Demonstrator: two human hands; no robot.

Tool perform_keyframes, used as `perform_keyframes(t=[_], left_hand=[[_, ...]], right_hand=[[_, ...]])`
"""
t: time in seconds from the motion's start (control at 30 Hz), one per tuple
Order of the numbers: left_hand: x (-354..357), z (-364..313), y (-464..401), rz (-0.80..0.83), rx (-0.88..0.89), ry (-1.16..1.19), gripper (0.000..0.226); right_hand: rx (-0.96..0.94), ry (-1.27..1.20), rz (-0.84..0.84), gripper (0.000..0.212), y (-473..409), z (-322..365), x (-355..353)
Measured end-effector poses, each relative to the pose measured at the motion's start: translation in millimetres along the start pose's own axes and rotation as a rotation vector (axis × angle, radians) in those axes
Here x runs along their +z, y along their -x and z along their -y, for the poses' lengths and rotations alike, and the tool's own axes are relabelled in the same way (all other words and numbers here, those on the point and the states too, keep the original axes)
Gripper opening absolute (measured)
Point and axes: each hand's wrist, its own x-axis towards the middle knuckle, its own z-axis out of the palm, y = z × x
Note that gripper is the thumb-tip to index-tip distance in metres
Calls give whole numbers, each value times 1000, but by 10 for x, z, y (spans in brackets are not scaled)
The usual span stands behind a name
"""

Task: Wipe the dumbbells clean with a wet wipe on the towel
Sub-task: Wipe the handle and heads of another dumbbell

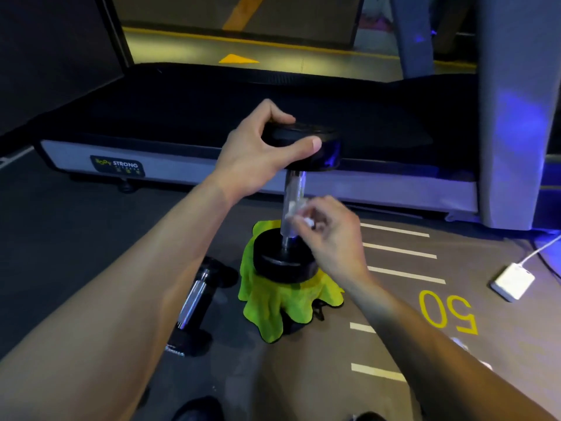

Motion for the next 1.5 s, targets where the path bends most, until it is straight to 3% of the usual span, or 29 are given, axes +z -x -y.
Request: perform_keyframes(t=[0.1, 0.27, 0.47, 0.6, 0.77, 0.83, 0.93, 1.0, 1.1, 1.33, 1.5], left_hand=[[17, 36, -24, -15, 11, -1, 62], [15, 29, -17, -13, 9, -4, 61], [18, 4, -32, -10, 0, -18, 62], [11, 14, -42, -18, -11, -8, 62], [47, 6, -52, -17, -11, 2, 59], [43, 17, -61, -19, -15, 3, 57], [19, 39, -64, -21, -25, 0, 55], [20, 38, -63, -23, -28, -1, 56], [51, 22, -60, -20, -25, -13, 56], [61, -11, -55, -10, -24, -29, 56], [55, -31, -30, -14, -27, -36, 58]], right_hand=[[-64, 3, -127, 8, -224, 96, -26], [-202, 102, 151, 2, 218, -51, 4], [-260, 160, -50, 34, -131, 109, -21], [-397, 283, 139, 34, 140, 56, 28], [-365, 391, 1, 44, -168, 98, -32], [-358, 441, 46, 53, -49, 83, -10], [-437, 538, 152, 46, 105, 1, -42], [-491, 594, 140, 36, 3, 54, -87], [-474, 662, 79, 40, -185, 196, -84], [-482, 659, 367, 39, 143, 96, 17], [-470, 679, 164, 44, -239, 245, -29]])
